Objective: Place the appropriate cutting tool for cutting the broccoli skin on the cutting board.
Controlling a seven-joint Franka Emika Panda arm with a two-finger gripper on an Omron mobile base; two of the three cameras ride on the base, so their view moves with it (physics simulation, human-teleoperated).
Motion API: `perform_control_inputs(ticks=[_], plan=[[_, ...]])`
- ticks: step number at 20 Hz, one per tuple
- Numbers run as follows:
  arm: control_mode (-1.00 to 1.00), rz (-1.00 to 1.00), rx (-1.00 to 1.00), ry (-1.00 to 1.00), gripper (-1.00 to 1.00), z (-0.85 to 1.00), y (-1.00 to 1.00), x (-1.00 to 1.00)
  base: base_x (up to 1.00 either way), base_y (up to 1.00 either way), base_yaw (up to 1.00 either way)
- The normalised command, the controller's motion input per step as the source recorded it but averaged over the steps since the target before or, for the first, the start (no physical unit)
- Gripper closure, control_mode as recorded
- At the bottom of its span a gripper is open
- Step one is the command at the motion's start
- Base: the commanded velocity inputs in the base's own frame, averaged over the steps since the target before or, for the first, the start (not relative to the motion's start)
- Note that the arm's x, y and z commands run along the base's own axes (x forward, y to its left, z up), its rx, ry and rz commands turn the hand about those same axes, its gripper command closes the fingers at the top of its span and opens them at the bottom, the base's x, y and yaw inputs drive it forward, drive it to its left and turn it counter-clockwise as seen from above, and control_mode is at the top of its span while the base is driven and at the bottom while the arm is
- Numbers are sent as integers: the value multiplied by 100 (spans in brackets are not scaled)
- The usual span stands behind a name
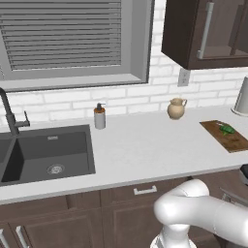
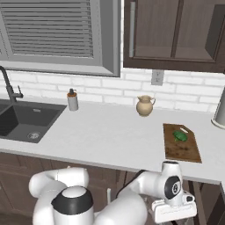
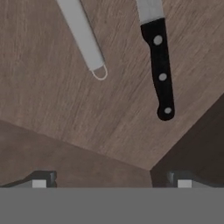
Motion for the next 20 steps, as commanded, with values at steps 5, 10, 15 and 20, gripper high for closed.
perform_control_inputs(ticks=[5, 10, 15, 20], plan=[[-100, 0, 5, -5, -100, -1, -2, 16, 0, 0, 0], [-100, 0, 10, -12, -100, -2, -2, 7, 0, 0, 0], [-100, 0, 9, -14, -100, -2, 0, 0, 0, 0, 0], [-100, 0, 2, -3, -100, -6, 0, 7, 0, 0, 0]])
